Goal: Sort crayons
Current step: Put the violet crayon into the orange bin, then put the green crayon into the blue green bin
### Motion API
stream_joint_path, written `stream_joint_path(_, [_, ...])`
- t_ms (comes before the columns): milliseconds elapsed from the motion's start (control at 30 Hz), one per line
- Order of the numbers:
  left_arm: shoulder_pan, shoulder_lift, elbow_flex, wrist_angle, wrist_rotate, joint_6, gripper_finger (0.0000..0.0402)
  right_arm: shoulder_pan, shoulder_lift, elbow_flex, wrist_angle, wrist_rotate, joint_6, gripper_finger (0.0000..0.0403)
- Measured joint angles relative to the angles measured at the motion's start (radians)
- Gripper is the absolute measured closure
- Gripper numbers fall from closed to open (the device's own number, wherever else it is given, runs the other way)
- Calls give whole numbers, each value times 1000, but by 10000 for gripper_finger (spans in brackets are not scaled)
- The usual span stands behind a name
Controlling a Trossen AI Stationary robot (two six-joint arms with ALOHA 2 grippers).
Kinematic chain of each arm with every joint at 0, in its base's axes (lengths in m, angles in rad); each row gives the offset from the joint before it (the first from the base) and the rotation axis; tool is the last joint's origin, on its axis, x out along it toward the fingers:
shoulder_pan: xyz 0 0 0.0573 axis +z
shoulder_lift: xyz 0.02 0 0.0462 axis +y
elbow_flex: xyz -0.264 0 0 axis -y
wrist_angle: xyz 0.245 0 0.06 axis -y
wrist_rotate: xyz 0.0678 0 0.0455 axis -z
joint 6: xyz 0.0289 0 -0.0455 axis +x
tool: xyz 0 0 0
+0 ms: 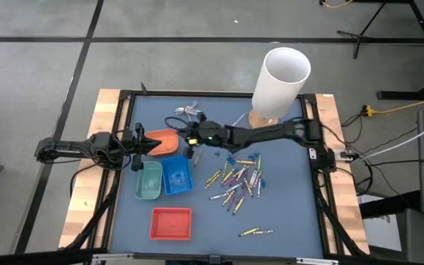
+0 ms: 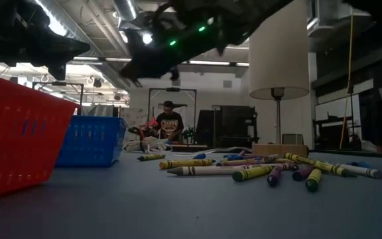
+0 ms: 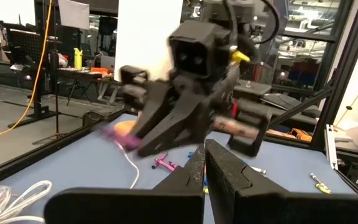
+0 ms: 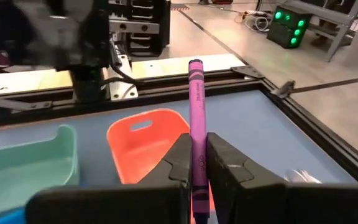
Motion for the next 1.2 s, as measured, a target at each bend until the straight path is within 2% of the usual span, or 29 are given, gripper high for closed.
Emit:
stream_joint_path(200, [0,0,0,0,0,0,401,-29,124,123,-3,-3,1,373])
stream_joint_path(400, [0,0,0,-2,-1,0,401,-34,164,143,0,-58,24,373])
stream_joint_path(600, [0,0,0,-2,-2,0,401,-33,216,143,113,-114,37,373])
stream_joint_path(733, [0,0,0,-2,-2,0,401,-33,231,143,122,-134,36,367])
stream_joint_path(833, [0,0,0,-3,-2,0,401,-33,233,143,121,-135,32,346])
stream_joint_path(1067, [0,0,0,-3,-2,0,401,-33,233,143,122,-124,32,267])
stream_joint_path(1200, [0,0,0,-3,-2,0,401,-33,233,143,118,-106,32,243])
